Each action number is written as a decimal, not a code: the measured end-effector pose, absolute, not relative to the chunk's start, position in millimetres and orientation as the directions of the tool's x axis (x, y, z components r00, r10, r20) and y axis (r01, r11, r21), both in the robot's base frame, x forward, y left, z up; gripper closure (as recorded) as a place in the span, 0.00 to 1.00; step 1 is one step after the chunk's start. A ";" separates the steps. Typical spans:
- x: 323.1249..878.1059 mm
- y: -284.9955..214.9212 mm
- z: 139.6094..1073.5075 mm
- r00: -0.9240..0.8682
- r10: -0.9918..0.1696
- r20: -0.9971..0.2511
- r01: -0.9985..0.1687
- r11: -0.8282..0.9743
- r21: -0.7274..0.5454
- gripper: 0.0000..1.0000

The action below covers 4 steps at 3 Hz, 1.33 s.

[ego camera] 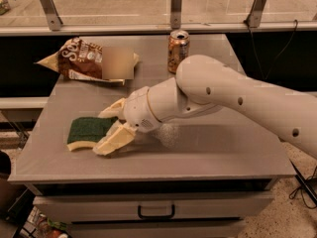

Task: Pick sponge

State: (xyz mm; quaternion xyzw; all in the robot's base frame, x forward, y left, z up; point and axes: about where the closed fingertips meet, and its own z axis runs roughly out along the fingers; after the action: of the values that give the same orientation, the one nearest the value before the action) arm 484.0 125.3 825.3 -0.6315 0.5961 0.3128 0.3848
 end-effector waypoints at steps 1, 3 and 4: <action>482.8 126.8 825.8 0.097 -0.512 -0.853 -0.993 0.003 -0.114 0.88; 481.8 128.2 826.2 0.099 -0.513 -0.853 -0.993 0.000 -0.115 1.00; 481.0 124.3 846.7 0.144 -0.500 -0.854 -0.988 -0.017 -0.156 1.00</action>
Offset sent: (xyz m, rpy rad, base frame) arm -0.0011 0.0014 0.0004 -0.0006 -0.0010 0.0032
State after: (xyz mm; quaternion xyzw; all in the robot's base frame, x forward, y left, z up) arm 481.0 124.3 846.7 -0.6435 0.5778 0.3071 0.3972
